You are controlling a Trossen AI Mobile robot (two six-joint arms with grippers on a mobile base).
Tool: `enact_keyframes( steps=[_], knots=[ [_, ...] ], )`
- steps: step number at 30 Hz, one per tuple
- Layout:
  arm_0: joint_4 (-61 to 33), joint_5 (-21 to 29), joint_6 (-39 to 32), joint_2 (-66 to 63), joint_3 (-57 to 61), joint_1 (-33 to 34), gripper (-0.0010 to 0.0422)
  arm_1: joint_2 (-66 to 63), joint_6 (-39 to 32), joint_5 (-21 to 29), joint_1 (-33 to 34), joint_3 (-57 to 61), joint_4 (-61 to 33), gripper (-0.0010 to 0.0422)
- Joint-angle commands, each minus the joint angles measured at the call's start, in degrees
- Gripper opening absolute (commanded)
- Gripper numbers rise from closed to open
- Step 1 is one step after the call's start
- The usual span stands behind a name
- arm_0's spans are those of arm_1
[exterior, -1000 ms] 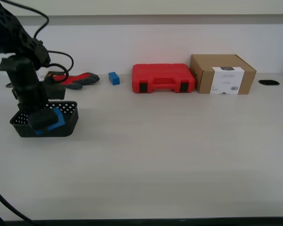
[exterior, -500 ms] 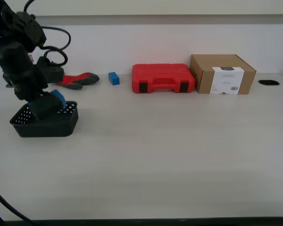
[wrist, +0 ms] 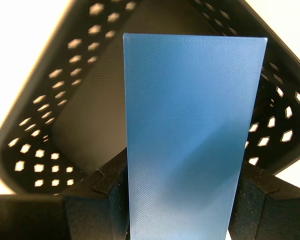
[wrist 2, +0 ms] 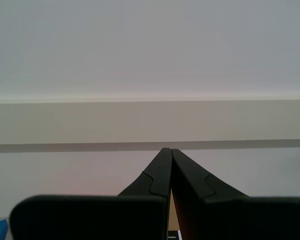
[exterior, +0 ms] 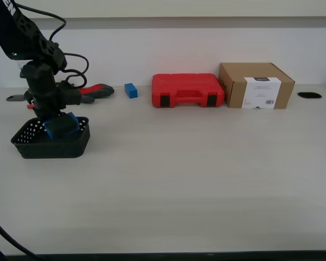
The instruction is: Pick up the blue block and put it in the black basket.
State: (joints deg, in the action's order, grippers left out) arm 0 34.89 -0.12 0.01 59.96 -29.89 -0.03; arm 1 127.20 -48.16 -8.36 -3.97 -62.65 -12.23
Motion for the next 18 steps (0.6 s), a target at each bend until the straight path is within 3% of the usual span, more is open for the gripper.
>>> enact_keyframes(
  steps=[1,3,7,12,13,15,18],
  knots=[
    [0.22,0.0,0.0,0.02,-0.07,-0.02,0.0,-0.48,5.68,0.07,-0.42,-0.52,1.03,0.0004],
    [0.2,0.0,0.0,0.02,-0.07,-0.02,0.0,-0.31,6.88,0.55,-0.5,-0.87,0.33,0.0027],
    [0.22,0.0,0.0,0.02,-0.07,-0.02,0.0,-0.02,8.5,1.22,-0.57,-0.98,-1.25,0.0128],
    [0.22,0.0,0.0,0.02,-0.07,-0.02,0.0,-0.02,10.29,-0.24,-0.61,-0.98,-1.79,0.0365],
    [0.2,0.0,0.0,0.02,-0.07,-0.02,0.0,-0.02,10.29,-0.81,-0.61,-0.98,-1.77,0.0388],
    [0.2,0.0,0.0,0.02,-0.07,-0.02,0.0,-0.02,10.51,-1.22,-0.66,-0.98,-1.81,0.0396],
    [0.2,0.0,0.0,0.02,-0.07,-0.02,0.0,-0.04,11.06,-1.22,-0.63,-0.98,-1.92,0.032]
  ],
)
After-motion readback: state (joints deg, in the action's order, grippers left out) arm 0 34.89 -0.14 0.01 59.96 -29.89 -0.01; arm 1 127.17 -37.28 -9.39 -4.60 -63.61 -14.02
